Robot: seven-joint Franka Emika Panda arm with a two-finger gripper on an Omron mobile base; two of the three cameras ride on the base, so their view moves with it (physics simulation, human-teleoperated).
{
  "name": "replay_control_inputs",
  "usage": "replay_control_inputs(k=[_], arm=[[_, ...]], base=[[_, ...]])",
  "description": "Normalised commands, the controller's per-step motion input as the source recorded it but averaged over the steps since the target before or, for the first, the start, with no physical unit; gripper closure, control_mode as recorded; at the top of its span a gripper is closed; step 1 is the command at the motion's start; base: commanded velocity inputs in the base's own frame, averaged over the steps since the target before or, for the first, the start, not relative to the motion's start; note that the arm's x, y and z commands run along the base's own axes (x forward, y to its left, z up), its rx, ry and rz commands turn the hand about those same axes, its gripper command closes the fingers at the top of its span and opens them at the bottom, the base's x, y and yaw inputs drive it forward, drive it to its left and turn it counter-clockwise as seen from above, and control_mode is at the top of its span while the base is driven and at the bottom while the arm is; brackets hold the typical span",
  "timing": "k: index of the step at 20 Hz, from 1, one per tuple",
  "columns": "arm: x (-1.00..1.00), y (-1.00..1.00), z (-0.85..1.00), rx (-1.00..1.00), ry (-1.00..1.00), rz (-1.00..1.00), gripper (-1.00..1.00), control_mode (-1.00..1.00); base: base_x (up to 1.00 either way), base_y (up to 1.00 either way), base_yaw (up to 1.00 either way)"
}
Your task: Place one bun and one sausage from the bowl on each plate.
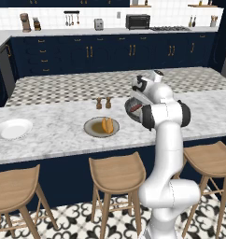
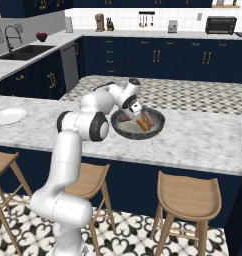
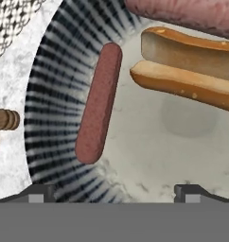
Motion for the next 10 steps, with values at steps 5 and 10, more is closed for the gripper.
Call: replay_control_inputs(k=[5,10], arm=[[0.27,-0.02,-0.13,0.05,-0.05,0.01,-1.0,-1.0],[0.26,-0.03,-0.11,0.05,-0.03,0.0,-1.0,-1.0]], base=[[0.0,0.0,0.0],[0.0,0.0,0.0]])
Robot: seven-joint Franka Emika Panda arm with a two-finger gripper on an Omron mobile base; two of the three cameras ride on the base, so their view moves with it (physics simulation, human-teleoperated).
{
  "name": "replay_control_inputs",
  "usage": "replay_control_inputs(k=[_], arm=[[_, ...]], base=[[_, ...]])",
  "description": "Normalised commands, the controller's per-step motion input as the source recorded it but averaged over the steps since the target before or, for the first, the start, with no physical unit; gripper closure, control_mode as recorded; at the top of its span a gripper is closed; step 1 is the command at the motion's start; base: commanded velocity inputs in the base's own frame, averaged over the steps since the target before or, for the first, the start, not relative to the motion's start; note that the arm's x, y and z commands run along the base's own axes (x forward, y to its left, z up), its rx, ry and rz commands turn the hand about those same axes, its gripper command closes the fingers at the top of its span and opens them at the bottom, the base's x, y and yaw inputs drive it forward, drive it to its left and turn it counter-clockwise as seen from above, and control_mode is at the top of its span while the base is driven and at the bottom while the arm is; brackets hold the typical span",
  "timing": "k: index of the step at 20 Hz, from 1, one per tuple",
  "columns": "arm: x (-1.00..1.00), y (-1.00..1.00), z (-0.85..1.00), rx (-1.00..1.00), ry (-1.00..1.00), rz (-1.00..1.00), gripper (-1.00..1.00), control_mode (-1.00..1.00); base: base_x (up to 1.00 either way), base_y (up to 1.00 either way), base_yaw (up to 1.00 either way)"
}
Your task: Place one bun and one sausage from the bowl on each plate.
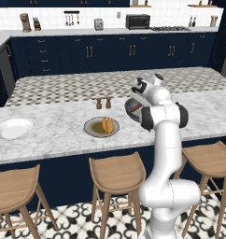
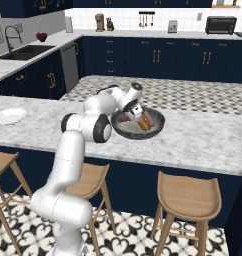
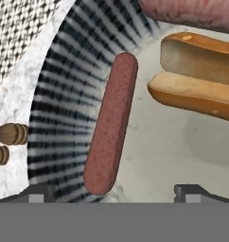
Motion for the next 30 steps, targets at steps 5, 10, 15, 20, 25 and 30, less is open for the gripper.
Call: replay_control_inputs(k=[5,10,15,20,25,30], arm=[[0.24,-0.02,-0.08,0.04,-0.03,0.0,-1.0,-1.0],[0.09,0.0,-0.2,0.0,0.0,0.01,-1.0,-1.0],[0.1,0.0,-0.28,0.0,0.0,0.0,-1.0,-1.0],[0.15,0.01,-0.14,0.0,0.0,0.0,-1.0,-1.0],[0.13,0.02,-0.14,0.0,0.0,0.0,-1.0,-1.0],[0.17,0.03,-0.11,0.0,0.0,0.0,-1.0,-1.0]], base=[[0.0,0.0,0.0],[0.0,0.0,0.0],[0.0,0.0,0.0],[0.0,0.0,0.0],[0.0,0.0,0.0],[0.0,0.0,0.0]])
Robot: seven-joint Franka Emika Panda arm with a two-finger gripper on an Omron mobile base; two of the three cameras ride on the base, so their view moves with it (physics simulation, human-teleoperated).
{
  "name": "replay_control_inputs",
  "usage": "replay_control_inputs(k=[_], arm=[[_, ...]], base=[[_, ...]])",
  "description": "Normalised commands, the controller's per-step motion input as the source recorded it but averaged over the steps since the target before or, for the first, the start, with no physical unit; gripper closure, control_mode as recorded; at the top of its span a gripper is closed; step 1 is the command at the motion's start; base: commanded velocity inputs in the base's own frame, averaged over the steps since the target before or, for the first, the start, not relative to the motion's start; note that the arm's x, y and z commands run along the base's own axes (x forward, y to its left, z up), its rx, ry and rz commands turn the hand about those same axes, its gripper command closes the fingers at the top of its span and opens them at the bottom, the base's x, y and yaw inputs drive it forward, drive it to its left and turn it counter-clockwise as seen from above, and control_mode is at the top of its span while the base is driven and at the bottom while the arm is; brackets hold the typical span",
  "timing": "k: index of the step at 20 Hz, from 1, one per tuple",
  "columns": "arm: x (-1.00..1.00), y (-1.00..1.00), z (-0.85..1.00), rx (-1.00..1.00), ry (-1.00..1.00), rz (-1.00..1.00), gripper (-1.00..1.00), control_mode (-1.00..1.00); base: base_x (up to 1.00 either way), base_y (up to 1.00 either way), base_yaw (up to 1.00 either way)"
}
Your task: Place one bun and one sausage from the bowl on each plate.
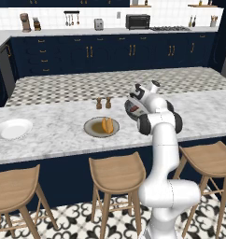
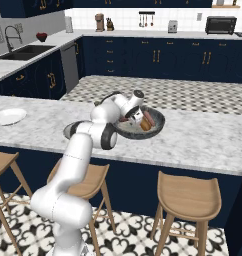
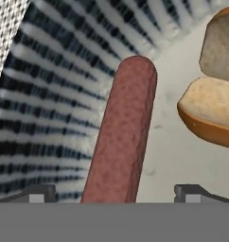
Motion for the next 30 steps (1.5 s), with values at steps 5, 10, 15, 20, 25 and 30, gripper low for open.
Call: replay_control_inputs(k=[5,10,15,20,25,30], arm=[[0.02,0.0,-0.02,0.0,0.0,0.0,-1.0,-1.0],[0.0,0.0,0.0,0.0,0.0,0.0,1.0,-1.0],[0.0,0.0,0.0,0.0,0.0,0.0,1.0,-1.0],[0.02,0.0,-0.17,0.0,0.0,0.0,1.0,-1.0],[-0.06,0.07,-0.04,0.0,-0.05,0.0,1.0,-1.0],[-0.55,0.0,0.81,0.0,-0.02,0.0,1.0,-1.0]], base=[[0.0,0.0,0.0],[0.0,0.0,0.0],[0.0,0.0,0.0],[0.0,0.0,0.0],[0.0,0.0,0.0],[0.0,0.0,0.0]])
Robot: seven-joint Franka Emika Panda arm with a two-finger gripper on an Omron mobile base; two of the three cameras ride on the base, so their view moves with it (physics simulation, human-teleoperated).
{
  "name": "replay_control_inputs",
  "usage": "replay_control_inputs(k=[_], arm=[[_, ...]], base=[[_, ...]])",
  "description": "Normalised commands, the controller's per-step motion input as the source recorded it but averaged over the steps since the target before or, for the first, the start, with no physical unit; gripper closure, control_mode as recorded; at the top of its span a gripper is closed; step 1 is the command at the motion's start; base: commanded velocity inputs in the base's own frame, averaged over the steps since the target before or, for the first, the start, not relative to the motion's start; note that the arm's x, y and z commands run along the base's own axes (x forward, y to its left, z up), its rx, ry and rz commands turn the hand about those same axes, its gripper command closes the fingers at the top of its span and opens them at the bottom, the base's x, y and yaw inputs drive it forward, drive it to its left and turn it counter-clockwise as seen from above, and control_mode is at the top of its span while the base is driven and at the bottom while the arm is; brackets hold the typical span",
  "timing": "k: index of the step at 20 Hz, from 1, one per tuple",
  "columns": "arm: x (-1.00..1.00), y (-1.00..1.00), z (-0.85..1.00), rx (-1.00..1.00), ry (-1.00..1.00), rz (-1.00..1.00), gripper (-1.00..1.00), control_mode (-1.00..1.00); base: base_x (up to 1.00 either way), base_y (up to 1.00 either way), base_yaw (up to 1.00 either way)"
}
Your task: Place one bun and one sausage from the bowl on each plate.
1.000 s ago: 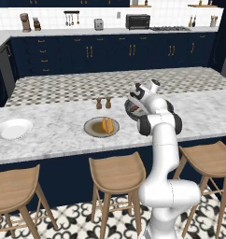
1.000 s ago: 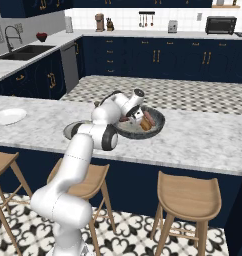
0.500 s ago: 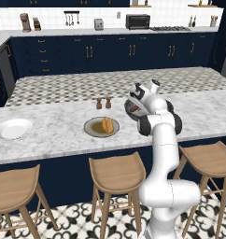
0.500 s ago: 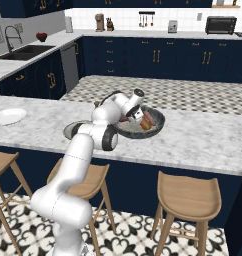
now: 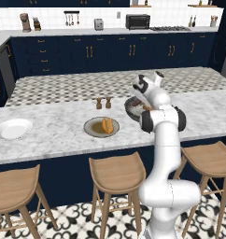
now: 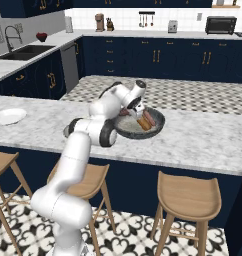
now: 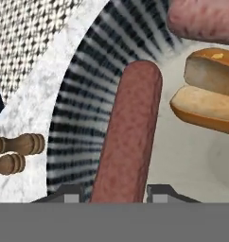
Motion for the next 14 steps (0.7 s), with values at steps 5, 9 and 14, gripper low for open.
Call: replay_control_inputs(k=[5,9,14], arm=[[-0.78,0.11,0.77,-0.06,-0.04,-0.1,1.0,-1.0],[-0.94,0.47,0.56,-0.13,0.04,-0.06,1.0,-1.0],[-0.96,0.98,0.25,-0.25,0.02,0.07,1.0,-1.0]], base=[[0.0,0.0,0.0],[0.0,0.0,0.0],[0.0,0.0,0.0]])
